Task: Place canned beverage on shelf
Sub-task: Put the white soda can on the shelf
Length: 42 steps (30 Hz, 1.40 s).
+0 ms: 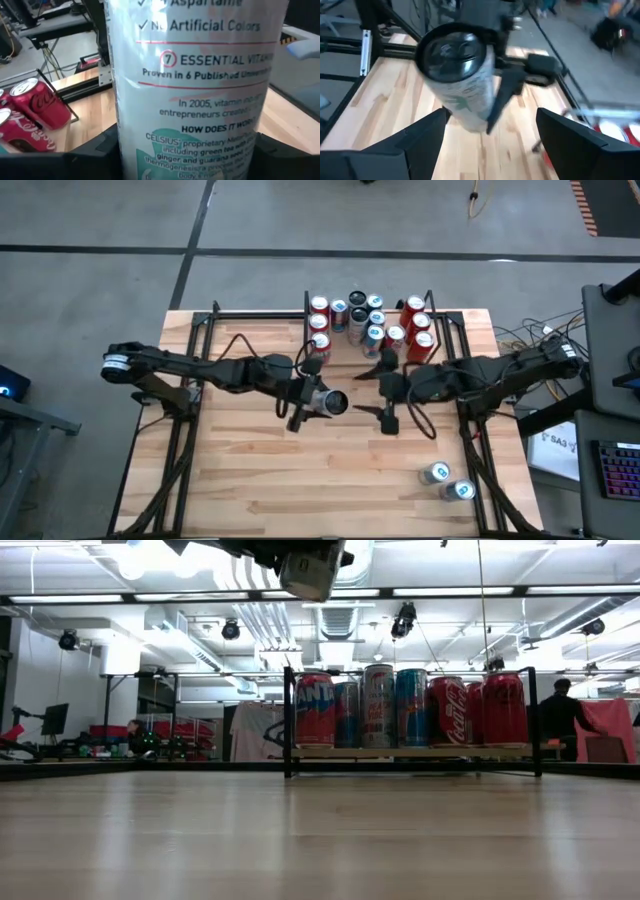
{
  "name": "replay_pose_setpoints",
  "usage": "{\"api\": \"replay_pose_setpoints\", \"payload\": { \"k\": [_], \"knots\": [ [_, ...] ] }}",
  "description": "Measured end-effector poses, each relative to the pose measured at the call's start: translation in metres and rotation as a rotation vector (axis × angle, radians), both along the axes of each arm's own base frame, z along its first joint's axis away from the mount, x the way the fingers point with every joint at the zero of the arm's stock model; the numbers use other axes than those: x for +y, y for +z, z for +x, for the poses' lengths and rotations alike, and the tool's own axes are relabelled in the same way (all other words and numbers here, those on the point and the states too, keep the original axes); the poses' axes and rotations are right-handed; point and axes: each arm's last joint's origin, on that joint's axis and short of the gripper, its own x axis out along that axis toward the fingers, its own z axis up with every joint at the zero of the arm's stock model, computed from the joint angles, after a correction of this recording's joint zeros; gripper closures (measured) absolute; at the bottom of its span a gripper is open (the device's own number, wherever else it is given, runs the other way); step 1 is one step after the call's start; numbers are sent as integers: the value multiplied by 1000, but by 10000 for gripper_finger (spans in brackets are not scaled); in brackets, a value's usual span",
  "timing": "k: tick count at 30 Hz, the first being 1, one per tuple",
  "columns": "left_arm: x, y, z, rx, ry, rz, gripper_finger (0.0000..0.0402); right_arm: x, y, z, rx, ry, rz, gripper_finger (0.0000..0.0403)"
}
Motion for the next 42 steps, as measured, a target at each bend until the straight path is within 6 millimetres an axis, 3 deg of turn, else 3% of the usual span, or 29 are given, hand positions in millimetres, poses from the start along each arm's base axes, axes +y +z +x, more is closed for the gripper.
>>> {"api": "replay_pose_setpoints", "payload": {
  "k": [7, 12, 15, 25, 30, 35, 37, 42],
  "knots": [
    [5, 0, 2, -11, 22, 0, 180, 2, -37, 12, -127, 26, -42, 106],
    [13, -4, 4, -1, 44, 0, 180, 3, -53, 16, -269, 36, -77, 108],
    [16, -4, 5, -11, 53, -2, 180, 2, -57, 18, -339, 28, -96, 108],
    [18, -1, 7, -47, 63, -4, 180, -7, -72, 51, -407, -13, -157, 117],
    [18, -1, 7, -45, 57, -5, 180, -7, -72, 53, -428, -18, -147, 166],
    [18, 0, 7, -47, 59, -12, 180, -7, -70, 51, -428, -19, -129, 167],
    [18, 0, 7, -46, 61, -14, 156, -7, -69, 50, -433, -19, -123, 167],
    [22, -3, 6, -14, 172, 73, 55, -10, -59, 40, -442, -46, -92, 167]
  ]
}}
